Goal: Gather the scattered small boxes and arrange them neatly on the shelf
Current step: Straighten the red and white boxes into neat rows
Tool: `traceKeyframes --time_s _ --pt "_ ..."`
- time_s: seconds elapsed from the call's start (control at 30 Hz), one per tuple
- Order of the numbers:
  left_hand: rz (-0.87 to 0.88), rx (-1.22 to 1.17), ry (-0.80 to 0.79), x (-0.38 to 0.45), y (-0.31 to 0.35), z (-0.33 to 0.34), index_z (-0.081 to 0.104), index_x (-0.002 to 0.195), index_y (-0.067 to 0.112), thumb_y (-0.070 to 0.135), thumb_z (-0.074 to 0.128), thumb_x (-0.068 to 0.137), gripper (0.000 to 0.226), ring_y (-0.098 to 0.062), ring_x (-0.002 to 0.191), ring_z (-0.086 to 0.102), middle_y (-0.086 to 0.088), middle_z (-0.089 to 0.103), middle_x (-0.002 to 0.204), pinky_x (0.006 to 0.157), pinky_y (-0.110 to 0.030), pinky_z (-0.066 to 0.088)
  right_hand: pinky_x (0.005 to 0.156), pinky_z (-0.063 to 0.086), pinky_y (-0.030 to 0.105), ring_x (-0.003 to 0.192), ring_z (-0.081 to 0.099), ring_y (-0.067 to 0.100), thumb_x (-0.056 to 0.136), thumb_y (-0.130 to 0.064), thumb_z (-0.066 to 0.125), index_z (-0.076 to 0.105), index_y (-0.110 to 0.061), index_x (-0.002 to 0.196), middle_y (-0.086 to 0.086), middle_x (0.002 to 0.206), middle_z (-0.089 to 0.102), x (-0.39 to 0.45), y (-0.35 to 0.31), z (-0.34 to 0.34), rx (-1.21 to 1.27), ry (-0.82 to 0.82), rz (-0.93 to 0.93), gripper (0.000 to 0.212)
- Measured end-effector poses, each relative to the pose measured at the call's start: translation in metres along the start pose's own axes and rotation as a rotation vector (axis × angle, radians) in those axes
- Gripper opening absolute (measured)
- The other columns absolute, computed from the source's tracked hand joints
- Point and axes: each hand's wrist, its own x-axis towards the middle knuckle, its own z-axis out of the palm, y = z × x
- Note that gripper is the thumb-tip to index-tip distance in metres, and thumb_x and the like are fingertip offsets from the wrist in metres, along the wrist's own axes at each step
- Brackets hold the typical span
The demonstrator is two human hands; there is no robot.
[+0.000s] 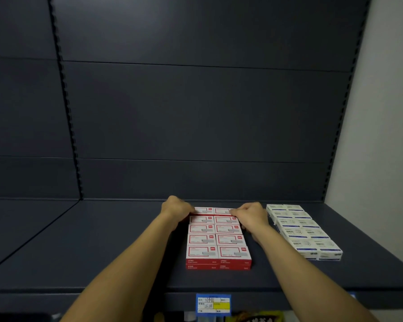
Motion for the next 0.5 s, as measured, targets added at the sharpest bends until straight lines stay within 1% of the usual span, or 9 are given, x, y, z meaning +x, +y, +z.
traceKeyframes --time_s 0.07,0.13,0.2,0.3,0.4,0.5 --pt "-0.006 0.013 -0.007 -0.003 0.000 -0.001 0.069 0.099 0.008 0.025 0.082 0.082 0.027 -0.019 0.081 0.062 -0.007 0.067 0.100 0.062 -0.027 0.047 0.070 0.056 0.033 0.074 0.068 0.017 0.081 -0.029 0.076 0.072 -0.016 0.073 -0.002 0.073 0.073 -0.002 0.000 -0.001 -0.008 -0.005 -0.001 0.016" --pt "-0.007 0.024 0.003 -0.003 -0.001 -0.001 0.068 0.100 0.009 0.026 0.081 0.083 0.028 -0.017 0.078 0.058 -0.006 0.065 0.100 0.066 -0.028 0.045 0.073 0.058 0.035 0.076 0.068 0.017 0.082 -0.029 0.075 0.071 -0.017 0.073 -0.002 0.075 0.072 -0.003 0.000 -0.001 -0.018 -0.007 -0.006 0.015" --pt "-0.007 0.038 0.005 -0.005 -0.001 -0.002 0.068 0.100 0.009 0.027 0.080 0.083 0.027 -0.017 0.079 0.058 -0.007 0.065 0.102 0.070 -0.030 0.046 0.075 0.057 0.035 0.080 0.069 0.018 0.082 -0.029 0.074 0.072 -0.017 0.074 -0.001 0.078 0.073 -0.002 0.001 -0.001 -0.029 -0.004 -0.014 0.014" --pt "0.001 0.068 -0.010 -0.007 -0.001 -0.004 0.068 0.096 0.010 0.028 0.078 0.084 0.024 -0.019 0.084 0.062 -0.008 0.067 0.104 0.068 -0.030 0.047 0.078 0.054 0.032 0.086 0.068 0.018 0.083 -0.029 0.073 0.073 -0.018 0.079 -0.002 0.086 0.073 -0.001 0.004 0.001 -0.024 0.001 -0.018 0.012" --pt "0.036 0.069 -0.008 -0.010 -0.003 -0.003 0.068 0.095 0.011 0.027 0.075 0.088 0.020 -0.020 0.087 0.062 -0.008 0.066 0.103 0.074 -0.032 0.049 0.074 0.048 0.028 0.089 0.066 0.017 0.086 -0.028 0.071 0.072 -0.017 0.085 -0.001 0.093 0.072 -0.004 0.005 0.001 -0.020 -0.005 -0.015 0.011" --pt "0.060 0.055 -0.009 -0.015 -0.005 -0.002 0.065 0.091 0.012 0.026 0.071 0.092 0.015 -0.018 0.086 0.061 -0.006 0.065 0.102 0.077 -0.033 0.049 0.062 0.042 0.023 0.079 0.061 0.011 0.090 -0.026 0.068 0.071 -0.015 0.092 -0.001 0.095 0.070 -0.010 0.005 0.000 -0.005 -0.017 -0.013 0.012"
